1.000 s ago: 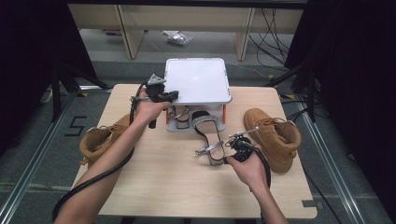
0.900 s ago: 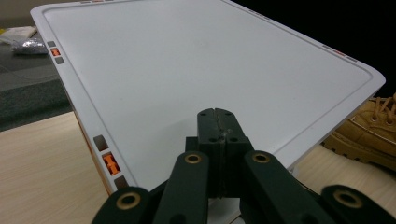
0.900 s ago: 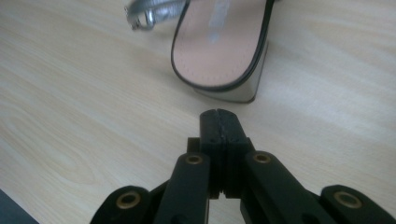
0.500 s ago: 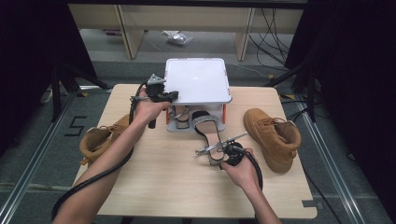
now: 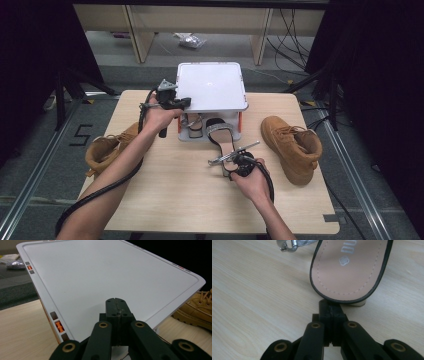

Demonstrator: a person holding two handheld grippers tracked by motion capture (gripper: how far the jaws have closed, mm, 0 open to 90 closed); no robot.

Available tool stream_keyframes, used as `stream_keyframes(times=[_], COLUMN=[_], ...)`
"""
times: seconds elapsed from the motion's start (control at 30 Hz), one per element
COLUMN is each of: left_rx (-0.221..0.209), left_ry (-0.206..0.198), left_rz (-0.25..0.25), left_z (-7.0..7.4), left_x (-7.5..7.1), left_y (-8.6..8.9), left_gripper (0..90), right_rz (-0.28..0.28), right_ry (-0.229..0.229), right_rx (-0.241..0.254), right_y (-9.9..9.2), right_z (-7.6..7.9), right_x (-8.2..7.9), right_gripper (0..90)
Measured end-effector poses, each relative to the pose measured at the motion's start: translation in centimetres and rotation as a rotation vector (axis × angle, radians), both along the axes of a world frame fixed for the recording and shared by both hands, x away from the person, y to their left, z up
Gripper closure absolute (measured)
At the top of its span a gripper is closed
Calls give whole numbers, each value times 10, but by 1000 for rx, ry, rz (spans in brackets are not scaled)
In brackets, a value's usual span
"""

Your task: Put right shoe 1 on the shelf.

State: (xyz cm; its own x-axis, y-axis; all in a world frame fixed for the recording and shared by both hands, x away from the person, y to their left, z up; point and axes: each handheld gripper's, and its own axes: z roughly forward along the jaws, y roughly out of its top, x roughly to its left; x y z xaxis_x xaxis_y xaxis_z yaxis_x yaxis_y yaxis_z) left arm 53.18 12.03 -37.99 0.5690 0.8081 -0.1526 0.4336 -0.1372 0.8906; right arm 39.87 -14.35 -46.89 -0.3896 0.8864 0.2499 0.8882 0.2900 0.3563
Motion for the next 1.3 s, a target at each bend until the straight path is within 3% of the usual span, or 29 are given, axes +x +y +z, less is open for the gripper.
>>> stream_keyframes(times=[0.1,0.13,0.17,0.23,0.27,0.3,0.33,0.4,0.43,0.5,0.57,0.63,0.73,0.77,0.83,0.87,1.03,1.07,1.1,1.17,1.23,1.3], left_rx=[-1,1,0,-4,-4,-4,-3,-3,0,1,-1,2,1,1,1,3,3,3,1,4,2,3], left_ry=[3,2,1,-1,0,1,2,1,0,-2,-2,-2,-2,-2,0,0,0,-1,0,-1,0,0], left_rz=[0,0,0,-2,-3,-4,-4,-4,-4,-5,-3,-4,-3,-4,-6,-6,-6,-5,-6,-6,-6,-6], left_z=[0,0,0,0,0,0,0,0,0,0,0,0,0,0,0,1,1,1,1,0,1,1], left_x=[0,0,0,0,0,0,1,0,0,0,0,0,0,0,1,1,1,1,1,0,1,0], left_y=[0,0,0,0,0,0,0,0,0,-1,-1,-1,-1,-1,-1,-1,-1,-1,-1,-1,-1,-1], left_gripper=[897,897,897,897,897,897,897,897,897,897,897,897,897,897,897,897,897,897,897,897,897,897], right_rz=[7,46,11,28,50,40,63,26,37,21,58,28,47,76,85,45,34,78,34,47,13,29], right_ry=[3,-28,6,-6,-38,-16,-49,-16,-42,-26,-60,-17,-17,-35,-57,-23,-33,-85,-49,-71,-70,-100], right_rx=[-2,8,-3,-1,11,13,10,6,4,9,11,-10,-12,-3,-6,-20,-37,-35,-52,-51,-62,-52], right_y=[5,5,8,11,12,14,13,17,17,20,21,27,32,32,33,35,37,36,38,37,39,38], right_z=[-1,-2,0,0,-1,2,2,5,5,9,10,14,17,17,17,19,24,23,27,28,30,32], right_x=[2,4,4,7,9,9,12,13,16,19,24,26,30,33,36,37,46,50,50,54,57,60], right_gripper=[900,900,900,900,900,900,900,900,900,900,900,900,900,900,900,900,900,900,900,900,900,900])
